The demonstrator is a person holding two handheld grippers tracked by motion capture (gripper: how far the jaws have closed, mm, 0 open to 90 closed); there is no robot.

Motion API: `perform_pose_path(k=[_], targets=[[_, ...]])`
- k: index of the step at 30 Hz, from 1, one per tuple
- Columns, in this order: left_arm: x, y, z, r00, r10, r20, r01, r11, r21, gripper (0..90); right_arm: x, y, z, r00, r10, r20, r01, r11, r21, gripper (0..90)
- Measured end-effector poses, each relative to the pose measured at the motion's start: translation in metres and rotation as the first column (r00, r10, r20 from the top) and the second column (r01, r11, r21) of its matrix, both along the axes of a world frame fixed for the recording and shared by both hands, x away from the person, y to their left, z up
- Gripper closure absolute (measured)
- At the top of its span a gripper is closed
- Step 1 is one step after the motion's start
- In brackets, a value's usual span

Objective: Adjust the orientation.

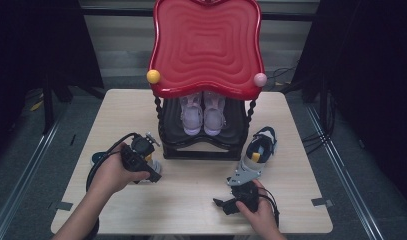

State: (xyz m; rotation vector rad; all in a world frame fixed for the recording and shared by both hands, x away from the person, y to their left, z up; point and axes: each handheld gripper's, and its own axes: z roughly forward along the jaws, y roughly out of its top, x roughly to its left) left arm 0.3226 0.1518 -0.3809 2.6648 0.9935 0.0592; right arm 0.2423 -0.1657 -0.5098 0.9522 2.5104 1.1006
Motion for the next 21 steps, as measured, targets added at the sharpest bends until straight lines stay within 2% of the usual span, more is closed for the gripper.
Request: perform_pose_path(k=[5,7,11,12,15,18,21], targets=[[0.004,0.003,0.004,0.9997,0.025,-0.004,-0.025,0.9997,-0.005,23.0,0.000,0.000,0.000,1.0000,0.002,0.001,-0.002,1.000,-0.004,12.3],[0.005,0.003,0.006,0.9998,0.018,0.012,-0.018,0.9998,0.008,22.6,0.000,0.000,0.000,1.0000,0.002,0.001,-0.002,1.000,-0.005,12.3],[0.007,0.006,0.008,0.9990,0.045,0.007,-0.045,0.9988,0.019,22.5,0.000,0.000,0.000,1.0000,0.001,0.000,-0.001,1.000,-0.004,12.3],[0.008,0.009,0.008,0.9983,0.055,0.019,-0.056,0.9975,0.043,22.5,0.000,0.000,0.000,1.0000,0.001,0.000,-0.001,1.000,-0.004,12.3],[0.012,0.013,0.001,0.9973,0.063,0.037,-0.066,0.9957,0.065,22.4,0.000,0.000,0.000,1.0000,0.001,0.000,-0.001,1.000,-0.004,12.2],[0.013,0.013,-0.005,0.9968,0.073,0.034,-0.074,0.9961,0.049,23.8,0.000,0.000,0.000,1.0000,0.002,0.000,-0.002,1.000,-0.004,12.2],[0.016,0.013,-0.010,0.9964,0.074,0.040,-0.076,0.9963,0.040,30.0,0.000,0.000,0.000,1.0000,0.002,0.001,-0.002,1.000,-0.004,12.2]])
